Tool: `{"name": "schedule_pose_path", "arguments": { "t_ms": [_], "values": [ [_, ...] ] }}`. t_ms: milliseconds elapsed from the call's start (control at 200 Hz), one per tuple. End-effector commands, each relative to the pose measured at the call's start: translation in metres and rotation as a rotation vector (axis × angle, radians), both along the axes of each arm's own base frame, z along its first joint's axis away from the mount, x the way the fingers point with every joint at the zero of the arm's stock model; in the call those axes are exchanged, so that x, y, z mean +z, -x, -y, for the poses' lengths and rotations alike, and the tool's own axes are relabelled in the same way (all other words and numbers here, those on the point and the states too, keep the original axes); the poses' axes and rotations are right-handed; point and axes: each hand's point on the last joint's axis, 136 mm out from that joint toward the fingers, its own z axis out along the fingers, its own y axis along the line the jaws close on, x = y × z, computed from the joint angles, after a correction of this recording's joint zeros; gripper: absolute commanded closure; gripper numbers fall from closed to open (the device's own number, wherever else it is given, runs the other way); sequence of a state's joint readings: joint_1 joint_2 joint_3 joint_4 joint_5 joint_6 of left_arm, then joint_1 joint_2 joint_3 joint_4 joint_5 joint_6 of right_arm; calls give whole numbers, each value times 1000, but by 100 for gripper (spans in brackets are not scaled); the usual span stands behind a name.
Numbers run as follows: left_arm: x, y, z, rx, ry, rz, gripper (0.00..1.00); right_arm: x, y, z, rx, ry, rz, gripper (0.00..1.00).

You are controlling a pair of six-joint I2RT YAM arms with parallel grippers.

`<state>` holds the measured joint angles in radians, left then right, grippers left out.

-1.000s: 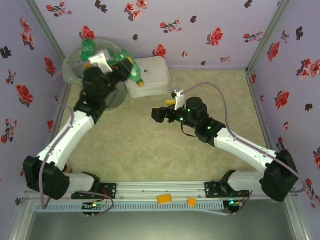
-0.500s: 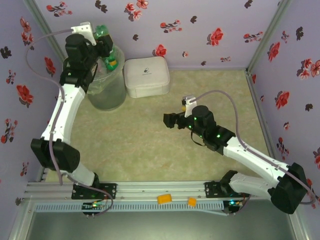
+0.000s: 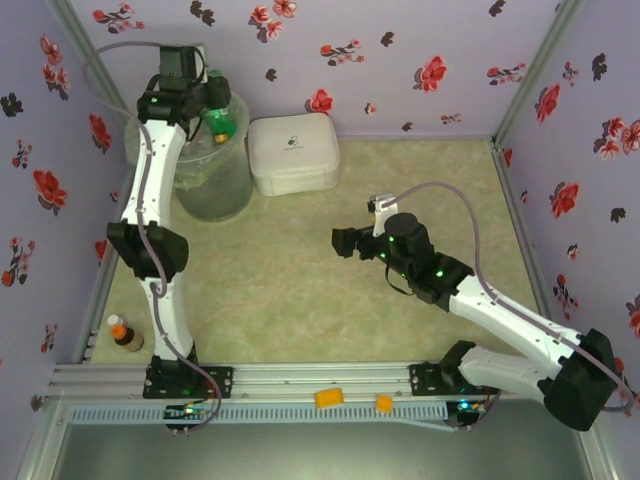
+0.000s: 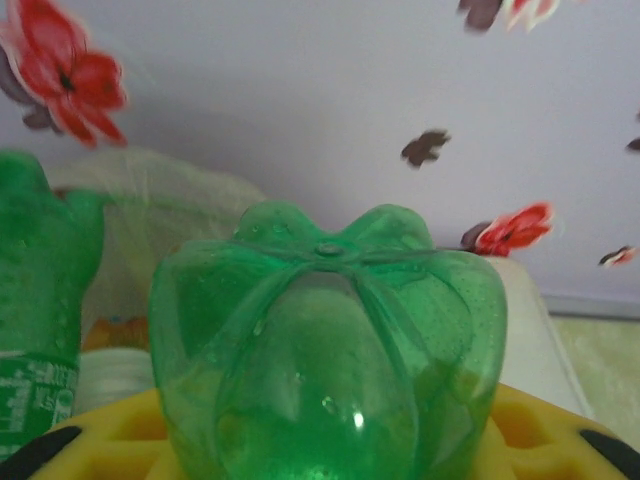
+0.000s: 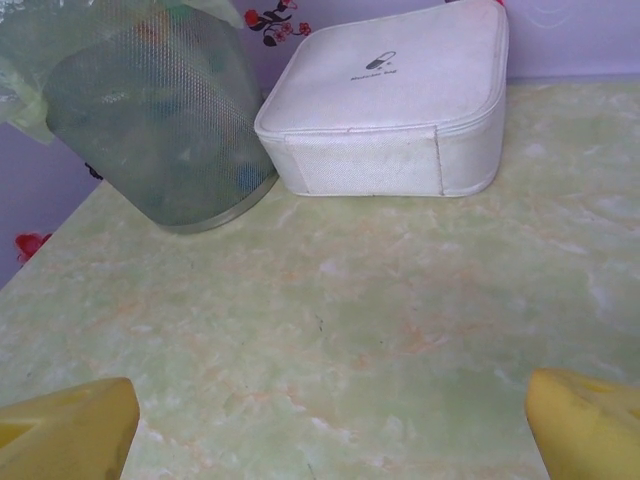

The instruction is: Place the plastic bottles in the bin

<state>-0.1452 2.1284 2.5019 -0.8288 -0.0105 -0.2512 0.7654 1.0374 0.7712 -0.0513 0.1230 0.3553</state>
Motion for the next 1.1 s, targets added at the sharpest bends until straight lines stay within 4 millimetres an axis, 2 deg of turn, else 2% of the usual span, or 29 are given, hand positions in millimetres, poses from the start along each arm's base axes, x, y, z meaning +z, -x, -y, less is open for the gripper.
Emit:
{"name": "schedule_pose_path", "arguments": {
  "t_ms": [0, 80, 110, 220, 265, 410, 525, 560, 675, 800, 825, 830, 845, 885, 995, 1095],
  "values": [
    [-12, 11, -13, 27, -23, -81, 66, 4, 0, 11, -32, 20, 31, 0],
    [-15, 11, -13, 30, -20, -89, 62, 2, 1, 14, -39, 31, 30, 0],
    [-14, 11, -13, 30, -18, -88, 58, 2, 1, 14, -41, 36, 29, 0],
    [-12, 12, -14, 38, -10, -87, 26, -1, 0, 15, -45, 47, 29, 0],
    [-9, 14, -13, 40, -3, -83, 19, -1, 0, 15, -45, 51, 30, 0],
    [25, 26, -12, 31, 24, -12, 11, -3, -4, 18, -62, 75, 36, 0],
    [56, 46, -10, 12, 47, 46, 4, -7, -16, 35, -136, 137, 58, 0],
    [70, 51, -9, -1, 58, 88, 3, -11, -21, 43, -164, 162, 60, 0],
    [95, 78, -9, -18, 83, 159, 0, -26, -45, 81, -285, 217, 24, 0],
    [99, 112, -11, -29, 110, 248, 0, -48, -73, 130, -420, 241, -39, 0],
    [93, 118, -12, -25, 119, 258, 0, -53, -78, 141, -450, 249, -51, 0],
    [103, 125, -12, -26, 125, 284, 0, -54, -79, 142, -453, 251, -53, 0],
    [103, 129, -13, -23, 135, 302, 0, -57, -82, 149, -474, 258, -61, 0],
    [100, 141, -16, -10, 166, 338, 0, -65, -89, 169, -535, 276, -81, 0],
    [73, 172, -22, 34, 276, 385, 0, -81, -101, 213, -669, 288, -126, 0],
    [32, 191, -34, 101, 308, 382, 0, -90, -107, 243, -758, 279, -126, 0]
  ]
}}
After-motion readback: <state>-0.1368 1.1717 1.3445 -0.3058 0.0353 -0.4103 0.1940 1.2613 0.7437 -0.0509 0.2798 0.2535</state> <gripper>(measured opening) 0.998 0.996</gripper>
